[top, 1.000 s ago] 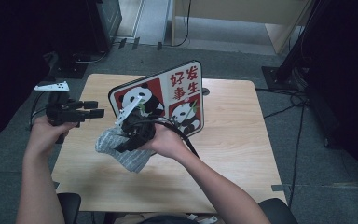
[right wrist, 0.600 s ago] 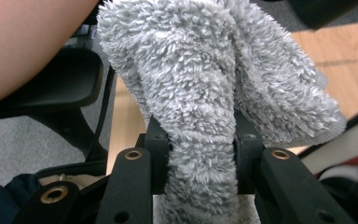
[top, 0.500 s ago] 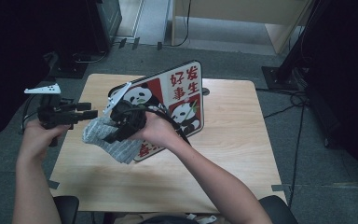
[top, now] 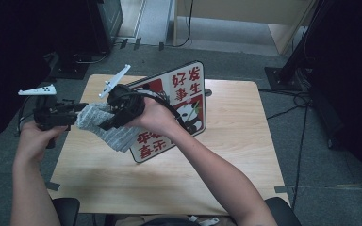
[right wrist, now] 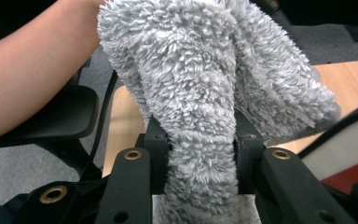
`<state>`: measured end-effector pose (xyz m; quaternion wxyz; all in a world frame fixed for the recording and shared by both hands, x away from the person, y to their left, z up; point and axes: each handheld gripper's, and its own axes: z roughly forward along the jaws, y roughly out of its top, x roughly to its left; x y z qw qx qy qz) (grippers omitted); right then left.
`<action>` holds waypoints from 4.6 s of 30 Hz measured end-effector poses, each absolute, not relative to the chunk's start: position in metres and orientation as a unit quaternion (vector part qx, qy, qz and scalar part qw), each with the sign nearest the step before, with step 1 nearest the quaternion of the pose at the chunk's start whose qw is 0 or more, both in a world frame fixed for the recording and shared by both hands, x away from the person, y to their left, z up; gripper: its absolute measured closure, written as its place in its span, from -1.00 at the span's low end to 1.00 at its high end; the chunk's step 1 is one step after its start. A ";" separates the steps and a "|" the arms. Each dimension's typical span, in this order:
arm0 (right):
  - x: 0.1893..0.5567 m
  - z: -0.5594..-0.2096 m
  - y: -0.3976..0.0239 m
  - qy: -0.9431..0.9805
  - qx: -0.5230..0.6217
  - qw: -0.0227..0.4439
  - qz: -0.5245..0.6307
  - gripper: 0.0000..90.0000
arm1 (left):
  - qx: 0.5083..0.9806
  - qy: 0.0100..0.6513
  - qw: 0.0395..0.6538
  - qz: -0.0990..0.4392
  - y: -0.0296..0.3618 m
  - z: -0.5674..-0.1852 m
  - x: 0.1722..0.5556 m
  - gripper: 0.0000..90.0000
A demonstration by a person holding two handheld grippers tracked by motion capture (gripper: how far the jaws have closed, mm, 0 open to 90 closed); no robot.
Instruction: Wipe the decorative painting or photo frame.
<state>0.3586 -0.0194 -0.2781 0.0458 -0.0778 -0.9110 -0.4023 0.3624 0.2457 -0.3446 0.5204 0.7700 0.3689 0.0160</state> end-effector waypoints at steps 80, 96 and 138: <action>0.368 -0.346 -0.057 -0.900 -0.178 0.079 -0.390 0.49 | 0.780 0.340 0.525 -0.005 0.229 -0.340 0.365 -0.15; 0.362 -0.364 -0.058 -0.903 -0.180 0.078 -0.382 0.49 | 0.787 0.323 0.525 -0.008 0.207 -0.337 0.373 -0.18; 0.355 -0.397 -0.067 -0.897 -0.193 0.083 -0.388 0.49 | 0.810 0.301 0.496 -0.080 0.161 -0.353 0.387 0.42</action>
